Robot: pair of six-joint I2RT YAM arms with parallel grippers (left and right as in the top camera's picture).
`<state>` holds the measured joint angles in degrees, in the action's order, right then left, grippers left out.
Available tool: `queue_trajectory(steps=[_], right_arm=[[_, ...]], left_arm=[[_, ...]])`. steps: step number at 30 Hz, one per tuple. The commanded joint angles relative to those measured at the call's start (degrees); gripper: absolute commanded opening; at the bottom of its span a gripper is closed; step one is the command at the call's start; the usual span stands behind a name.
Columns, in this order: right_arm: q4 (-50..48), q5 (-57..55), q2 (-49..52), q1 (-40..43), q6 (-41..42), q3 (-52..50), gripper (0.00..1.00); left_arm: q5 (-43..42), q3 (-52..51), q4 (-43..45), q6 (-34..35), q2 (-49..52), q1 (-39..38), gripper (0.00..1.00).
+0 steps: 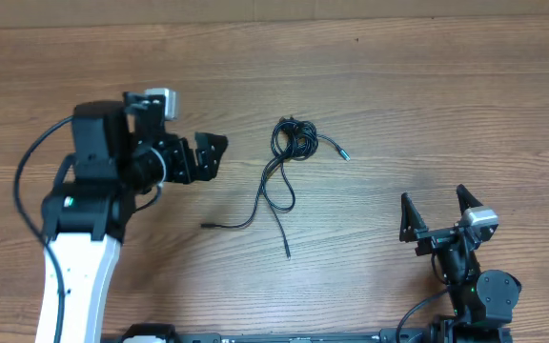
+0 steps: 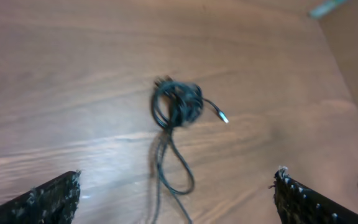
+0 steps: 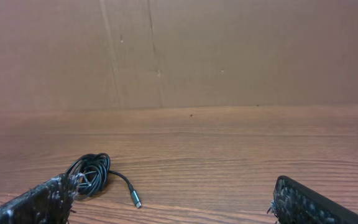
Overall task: Untangle cables
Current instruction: 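Raise the left gripper and move it over the black cable bundle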
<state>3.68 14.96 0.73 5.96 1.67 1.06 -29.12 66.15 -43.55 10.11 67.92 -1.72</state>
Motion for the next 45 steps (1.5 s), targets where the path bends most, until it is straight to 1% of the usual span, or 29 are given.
queue_trajectory(steps=[1,5,15,23,24,25,26,28,29,30,32,33,35,38,40,42,45], right_arm=[[-0.3,-0.5,-0.3,-0.2,0.0,-0.6,1.0],[-0.3,-0.5,-0.3,-0.2,0.0,-0.6,1.0],[-0.2,-0.5,-0.3,-0.2,0.0,-0.6,1.0],[-0.3,-0.5,-0.3,-0.2,0.0,-0.6,1.0],[-0.3,-0.5,-0.3,-0.2,0.0,-0.6,1.0],[-0.2,-0.5,-0.3,-0.2,0.0,-0.6,1.0],[-0.3,-0.5,-0.3,-0.2,0.0,-0.6,1.0],[-0.3,-0.5,-0.3,-0.2,0.0,-0.6,1.0],[-0.3,-0.5,-0.3,-0.2,0.0,-0.6,1.0],[-0.3,-0.5,-0.3,-0.2,0.0,-0.6,1.0],[-0.3,-0.5,-0.3,-0.2,0.0,-0.6,1.0],[-0.3,-0.5,-0.3,-0.2,0.0,-0.6,1.0],[-0.3,-0.5,-0.3,-0.2,0.0,-0.6,1.0],[-0.3,-0.5,-0.3,-0.2,0.0,-0.6,1.0],[-0.3,-0.5,-0.3,-0.2,0.0,-0.6,1.0],[-0.3,-0.5,-0.3,-0.2,0.0,-0.6,1.0],[-0.3,-0.5,-0.3,-0.2,0.0,-0.6,1.0]], left_arm=[[-6.7,0.9,-0.2,1.1,2.8,0.5,1.0],[-6.7,0.9,-1.2,5.7,5.2,0.5,0.99],[-6.7,0.9,-3.0,5.8,5.6,-0.8,0.99],[-6.6,0.9,-1.3,5.9,5.6,-1.4,1.0],[-6.8,0.9,-1.0,6.9,5.6,-1.4,1.0],[-6.9,0.9,-0.9,8.4,5.6,-1.6,0.95],[-6.9,0.9,-0.8,9.6,5.6,-1.9,0.87],[-6.7,0.9,-0.8,9.9,5.6,-2.6,0.61],[-6.3,0.9,-0.9,9.9,5.6,-3.2,0.51],[-5.5,0.9,-1.0,9.9,5.6,-4.2,0.49],[-1.6,0.9,-1.3,9.9,5.6,-6.6,0.5],[1.5,0.9,-1.3,10.0,5.6,-8.1,0.52],[8.1,0.9,-1.2,11.6,5.6,-11.0,0.61],[17.7,0.9,-0.8,15.5,5.9,-15.2,0.63],[22.0,0.9,0.1,16.9,6.5,-17.8,0.64],[24.3,0.9,1.5,17.2,7.7,-20.0,0.64],[25.1,0.9,4.1,17.2,10.9,-22.6,0.62]])
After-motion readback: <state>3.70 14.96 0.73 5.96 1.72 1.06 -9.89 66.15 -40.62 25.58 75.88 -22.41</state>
